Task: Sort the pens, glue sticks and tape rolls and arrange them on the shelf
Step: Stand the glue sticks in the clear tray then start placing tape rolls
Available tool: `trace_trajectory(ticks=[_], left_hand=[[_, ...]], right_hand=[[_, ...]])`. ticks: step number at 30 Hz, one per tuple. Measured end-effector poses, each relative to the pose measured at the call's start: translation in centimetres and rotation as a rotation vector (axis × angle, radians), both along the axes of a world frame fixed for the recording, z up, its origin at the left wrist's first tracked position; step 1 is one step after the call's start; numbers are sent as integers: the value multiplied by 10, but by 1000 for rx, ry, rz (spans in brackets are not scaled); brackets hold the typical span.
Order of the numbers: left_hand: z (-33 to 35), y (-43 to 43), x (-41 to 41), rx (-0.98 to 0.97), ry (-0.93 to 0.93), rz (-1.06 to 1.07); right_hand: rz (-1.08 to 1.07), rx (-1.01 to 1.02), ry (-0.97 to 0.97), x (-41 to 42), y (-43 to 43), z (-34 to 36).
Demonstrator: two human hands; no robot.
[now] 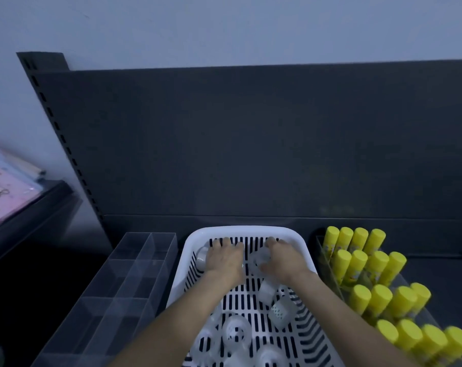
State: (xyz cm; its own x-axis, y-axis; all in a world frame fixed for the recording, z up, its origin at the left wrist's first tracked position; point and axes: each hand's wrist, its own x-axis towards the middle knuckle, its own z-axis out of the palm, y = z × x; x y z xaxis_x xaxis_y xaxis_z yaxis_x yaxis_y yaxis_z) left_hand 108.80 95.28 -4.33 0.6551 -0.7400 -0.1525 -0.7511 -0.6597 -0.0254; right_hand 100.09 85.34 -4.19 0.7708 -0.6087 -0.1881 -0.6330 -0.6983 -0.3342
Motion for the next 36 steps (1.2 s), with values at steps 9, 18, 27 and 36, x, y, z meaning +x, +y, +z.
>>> trace_trajectory(ticks=[9,18,27,36], left_hand=[[9,26,0,-337,299,4],[59,137,48,-911,490,226],[46,253,104,-1094,577,411],[24,281,157,-1101,755,321]], right_hand=[[-68,202,-249,-11,-2,20],[-13,468,-453,21,34,38],[265,345,-350,138,134,59],[376,-48,159,230,179,34]])
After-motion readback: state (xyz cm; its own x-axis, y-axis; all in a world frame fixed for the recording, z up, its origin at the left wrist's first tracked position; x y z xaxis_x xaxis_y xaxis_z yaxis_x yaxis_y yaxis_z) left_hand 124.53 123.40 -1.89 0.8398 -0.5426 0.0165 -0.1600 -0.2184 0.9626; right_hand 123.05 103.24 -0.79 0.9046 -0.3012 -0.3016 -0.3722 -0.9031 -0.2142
